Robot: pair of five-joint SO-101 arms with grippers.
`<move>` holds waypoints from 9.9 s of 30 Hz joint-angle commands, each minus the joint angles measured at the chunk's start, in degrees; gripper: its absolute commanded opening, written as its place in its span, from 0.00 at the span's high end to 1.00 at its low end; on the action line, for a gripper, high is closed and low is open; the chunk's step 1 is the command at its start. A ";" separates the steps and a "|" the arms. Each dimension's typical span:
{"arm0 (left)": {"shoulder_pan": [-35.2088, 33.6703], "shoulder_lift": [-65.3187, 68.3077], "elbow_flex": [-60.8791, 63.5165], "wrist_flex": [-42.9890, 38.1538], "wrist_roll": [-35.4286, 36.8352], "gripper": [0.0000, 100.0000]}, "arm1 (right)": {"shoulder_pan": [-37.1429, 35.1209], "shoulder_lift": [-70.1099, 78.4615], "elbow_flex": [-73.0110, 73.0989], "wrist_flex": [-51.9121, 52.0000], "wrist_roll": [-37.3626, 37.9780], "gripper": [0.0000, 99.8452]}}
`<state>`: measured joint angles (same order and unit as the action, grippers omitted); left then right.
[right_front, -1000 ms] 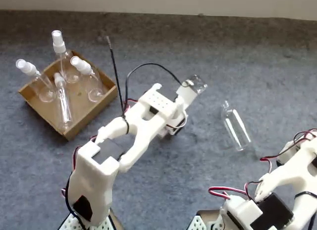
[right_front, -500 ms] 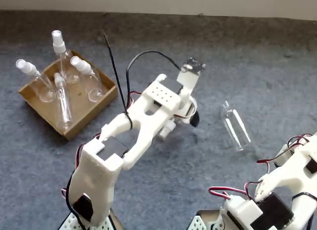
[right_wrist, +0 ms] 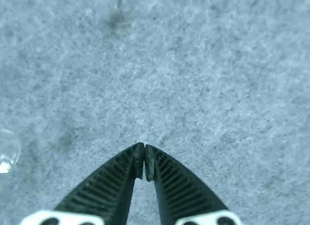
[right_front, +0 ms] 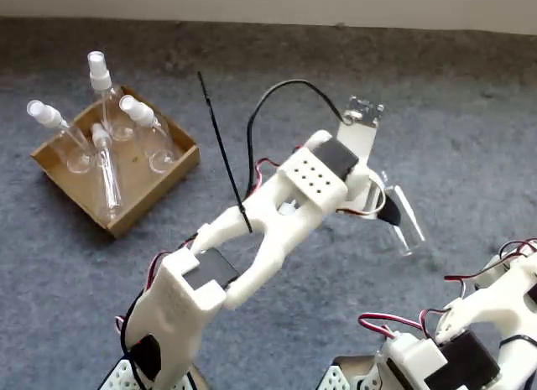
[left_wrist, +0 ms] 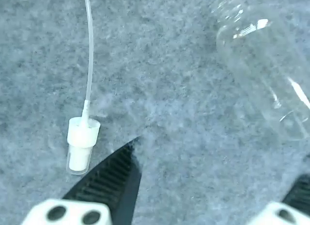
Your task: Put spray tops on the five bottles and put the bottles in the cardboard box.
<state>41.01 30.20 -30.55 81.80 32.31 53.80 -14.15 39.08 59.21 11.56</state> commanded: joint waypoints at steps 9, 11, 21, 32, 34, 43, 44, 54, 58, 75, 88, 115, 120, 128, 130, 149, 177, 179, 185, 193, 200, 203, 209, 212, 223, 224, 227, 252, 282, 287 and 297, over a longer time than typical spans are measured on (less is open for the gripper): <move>3.30 -0.57 -3.30 -10.37 14.07 0.58 | 3.38 -2.15 -0.22 -2.68 0.53 0.99; 4.62 -0.48 -3.03 -11.16 17.14 0.58 | 4.26 -2.15 -0.22 -2.68 0.53 0.99; 5.76 9.80 -4.26 -18.90 30.24 0.58 | 5.76 -2.15 -0.22 -2.68 0.62 0.99; 6.20 17.63 -4.18 -29.27 34.37 0.58 | 5.76 -1.80 -0.13 -2.68 0.62 0.99; 6.29 18.24 -4.18 -29.54 34.37 0.58 | 5.76 -1.80 -0.13 -2.68 0.62 0.99; 9.80 20.88 -4.26 -32.00 34.29 0.85 | 5.76 -1.80 -0.13 -2.68 0.62 0.99; 9.71 21.32 -4.26 -32.44 34.29 0.90 | 5.85 -1.80 -0.13 -2.68 0.62 0.99; 9.01 21.49 -4.26 -32.26 31.47 0.95 | 7.52 -1.80 -0.13 -2.68 0.62 0.99; 9.19 17.01 -4.26 -26.90 21.45 0.95 | 6.99 -1.80 -0.13 -2.68 0.62 0.99; 4.70 -5.14 -4.09 13.36 -23.03 0.95 | -3.65 -1.89 -0.13 -2.59 0.26 0.99; -11.56 -16.22 2.07 18.99 -30.95 0.95 | -25.36 -2.33 -0.66 7.34 0.18 0.99; -28.62 -38.02 57.10 -14.07 -46.68 0.94 | -54.90 -2.33 -8.48 6.90 -16.70 0.99; -28.62 -38.02 60.70 -20.31 -46.68 0.94 | -54.90 -2.24 -4.53 1.10 -17.58 0.99; -28.26 -38.02 67.03 -33.32 -46.68 0.94 | -54.64 -2.33 4.53 -9.10 -17.58 0.99; -28.18 -38.02 68.26 -34.46 -46.68 0.94 | -54.81 -2.33 6.29 -10.33 -17.58 0.99; -28.44 -38.55 68.18 -29.19 -56.00 0.75 | -54.81 -1.89 8.13 -12.79 -17.58 0.99; -26.95 -14.20 38.90 -6.59 -66.64 0.75 | -54.90 -1.89 8.22 -12.70 -17.58 0.99; -27.03 -14.20 38.55 -6.68 -66.64 0.76 | -54.90 -1.98 8.22 -12.70 -17.58 0.99; -27.30 -13.93 39.08 -6.59 -66.64 0.79 | -54.90 -1.89 8.22 -12.70 -17.58 0.99; -26.77 -14.11 39.08 -6.24 -66.81 0.94 | -54.90 -1.89 8.22 -12.70 -17.58 0.99; -26.59 -15.25 34.95 -6.15 -66.55 0.94 | -54.90 -1.89 8.22 -12.70 -17.58 0.99; -26.51 -19.74 33.36 -3.52 -66.55 0.94 | -54.90 -1.89 8.22 -12.70 -17.58 0.99; -22.73 -33.10 33.27 2.90 -66.55 0.94 | -54.90 -1.89 8.22 -12.70 -17.58 0.99; -22.37 -38.55 33.27 3.25 -66.55 0.94 | -54.90 -1.80 8.22 -12.70 -17.58 0.99; -22.55 -57.54 40.04 4.40 -66.55 0.94 | -54.90 -1.80 8.22 -12.70 -17.58 0.99; -22.64 -59.03 41.36 4.40 -66.55 0.94 | -54.90 -1.80 8.22 -12.70 -17.58 0.99; -22.64 -63.96 45.76 4.40 -66.55 0.94 | -54.90 -1.80 8.22 -12.70 -17.58 0.99; -36.26 -98.59 65.36 -7.03 -37.45 0.94 | -54.90 -1.80 10.59 -12.79 -17.58 0.99; -31.16 -120.31 99.56 -34.20 -27.96 0.94 | -59.12 -1.80 10.33 -12.79 -17.58 0.99; -31.25 -120.40 103.69 -39.56 -27.87 0.94 | -65.10 -2.24 10.24 -12.79 -17.58 0.99; -38.37 -127.87 109.93 -40.18 -20.48 0.94 | -70.37 -2.33 9.98 -20.88 -17.58 0.99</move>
<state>4.44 -91.65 77.41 43.21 5.05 -15.74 -14.15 50.07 41.98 -5.67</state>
